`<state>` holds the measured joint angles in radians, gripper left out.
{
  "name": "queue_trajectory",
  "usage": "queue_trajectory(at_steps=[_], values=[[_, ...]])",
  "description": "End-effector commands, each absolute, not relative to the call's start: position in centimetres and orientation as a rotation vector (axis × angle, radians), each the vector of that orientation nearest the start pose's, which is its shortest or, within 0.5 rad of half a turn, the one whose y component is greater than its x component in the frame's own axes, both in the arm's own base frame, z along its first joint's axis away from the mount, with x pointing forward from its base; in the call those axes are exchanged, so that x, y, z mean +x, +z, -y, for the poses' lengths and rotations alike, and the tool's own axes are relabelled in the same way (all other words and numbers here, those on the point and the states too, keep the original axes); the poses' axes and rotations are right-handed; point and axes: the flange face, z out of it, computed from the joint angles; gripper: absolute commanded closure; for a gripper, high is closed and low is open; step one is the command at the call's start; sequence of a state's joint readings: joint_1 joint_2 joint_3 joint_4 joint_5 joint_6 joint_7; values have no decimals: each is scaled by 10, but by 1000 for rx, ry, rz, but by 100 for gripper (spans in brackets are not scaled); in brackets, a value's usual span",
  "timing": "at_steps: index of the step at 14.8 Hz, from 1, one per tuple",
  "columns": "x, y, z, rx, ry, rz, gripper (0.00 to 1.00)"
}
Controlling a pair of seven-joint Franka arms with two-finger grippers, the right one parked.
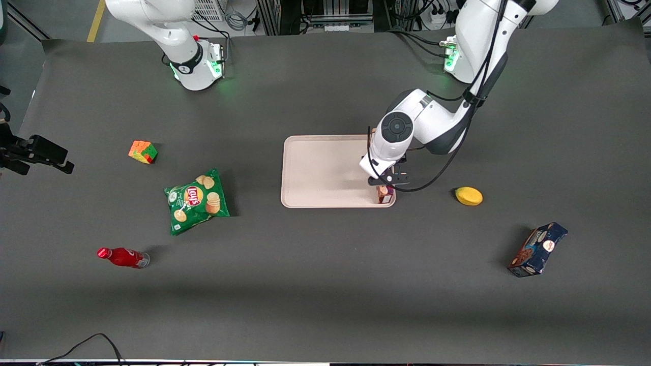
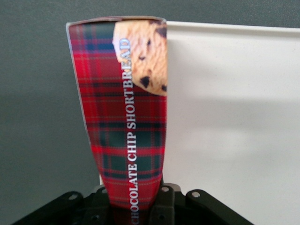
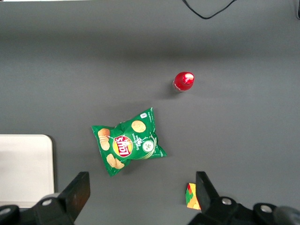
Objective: Place red cookie box on tray
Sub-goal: 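Lower the red box onto the tray and open the left gripper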
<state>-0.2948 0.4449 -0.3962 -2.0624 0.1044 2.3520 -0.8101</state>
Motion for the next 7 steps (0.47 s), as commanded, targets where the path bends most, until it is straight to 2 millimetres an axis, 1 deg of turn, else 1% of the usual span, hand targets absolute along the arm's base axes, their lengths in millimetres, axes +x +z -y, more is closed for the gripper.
queue_trajectory(at_steps=[1,2,4,5,7], values=[[448,218,370,-3124,206,154,54],[449,218,370,-3131,197,162,45],[449,218,370,-3133,193,165,17],[450,219,370,-3135,190,165,0],[453,223,370,-3133,187,168,0]])
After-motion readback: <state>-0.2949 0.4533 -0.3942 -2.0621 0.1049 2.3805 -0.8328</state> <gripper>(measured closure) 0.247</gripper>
